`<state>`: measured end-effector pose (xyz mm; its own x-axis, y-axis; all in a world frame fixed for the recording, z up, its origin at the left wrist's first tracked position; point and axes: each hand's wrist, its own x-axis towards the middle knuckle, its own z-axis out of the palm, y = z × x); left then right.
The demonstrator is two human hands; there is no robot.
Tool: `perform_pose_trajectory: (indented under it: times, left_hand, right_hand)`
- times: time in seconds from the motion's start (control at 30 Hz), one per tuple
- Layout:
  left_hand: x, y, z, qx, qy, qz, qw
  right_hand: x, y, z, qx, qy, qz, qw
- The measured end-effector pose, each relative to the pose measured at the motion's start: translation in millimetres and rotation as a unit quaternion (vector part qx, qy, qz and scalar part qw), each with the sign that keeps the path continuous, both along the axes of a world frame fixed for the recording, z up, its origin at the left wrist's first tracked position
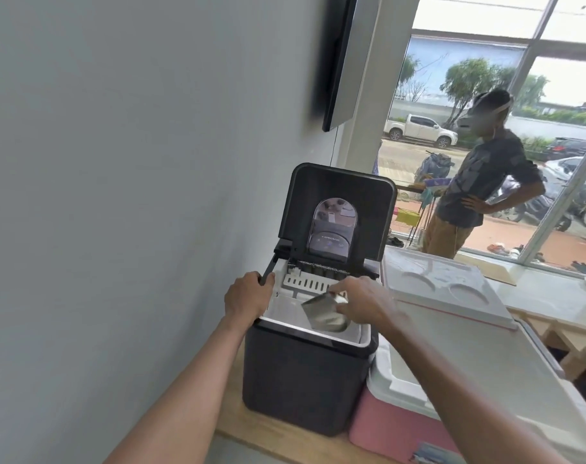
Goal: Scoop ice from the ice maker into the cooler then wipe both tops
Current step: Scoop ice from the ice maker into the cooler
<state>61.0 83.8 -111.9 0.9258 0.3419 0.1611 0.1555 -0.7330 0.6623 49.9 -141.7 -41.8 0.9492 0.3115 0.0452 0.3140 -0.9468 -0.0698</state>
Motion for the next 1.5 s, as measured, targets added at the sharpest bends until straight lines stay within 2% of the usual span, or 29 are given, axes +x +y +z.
perform_pose_trajectory:
  times: [0.27, 0.53, 0.73, 0.83, 0.93, 1.0, 1.07, 1.17, 1.3, 1.4, 1.5]
  left_hand:
    - [-2, 0, 0, 0.014, -0.007, 0.019, 1.000]
    - [-1, 1, -3, 0.012, -0.005, 0.019, 1.000]
    - [-4, 0, 0, 0.006, -0.003, 0.016, 1.000]
    - [-4, 0, 1, 0.008, -0.004, 0.016, 1.000]
    - [-5, 0, 2, 0.007, -0.005, 0.015, 1.000]
    - [-5, -1, 2, 0.001, -0.003, 0.016, 1.000]
    - [-6, -1, 3, -0.005, -0.003, 0.017, 1.000]
    - [-6, -1, 4, -0.008, -0.002, 0.015, 1.000]
    - [-9, -1, 6, -0.008, -0.002, 0.016, 1.000]
    - [-8, 0, 6, -0.008, -0.003, 0.017, 1.000]
    - [-9, 0, 8, -0.008, -0.002, 0.019, 1.000]
  right_hand:
    - [10, 50, -36, -0.132, -0.040, 0.051, 0.989]
    - [15, 66, -41, -0.084, -0.003, 0.113, 0.990]
    - [11, 41, -34, -0.020, 0.100, 0.177, 0.979]
    - [13, 36, -27, -0.023, 0.137, 0.161, 0.977]
    - [20, 31, -15, -0.113, 0.039, 0.131, 0.984]
    - [20, 28, -12, -0.201, -0.034, 0.127, 0.971]
    - [17, 27, -17, -0.277, -0.049, 0.134, 0.950]
    - [14, 28, -27, -0.335, -0.036, 0.148, 0.930]
    - [20, 36, -28, -0.331, -0.018, 0.148, 0.932]
    - [23, 33, -21, -0.317, 0.055, 0.133, 0.937]
    - [32, 23, -21, -0.257, 0.153, 0.081, 0.951]
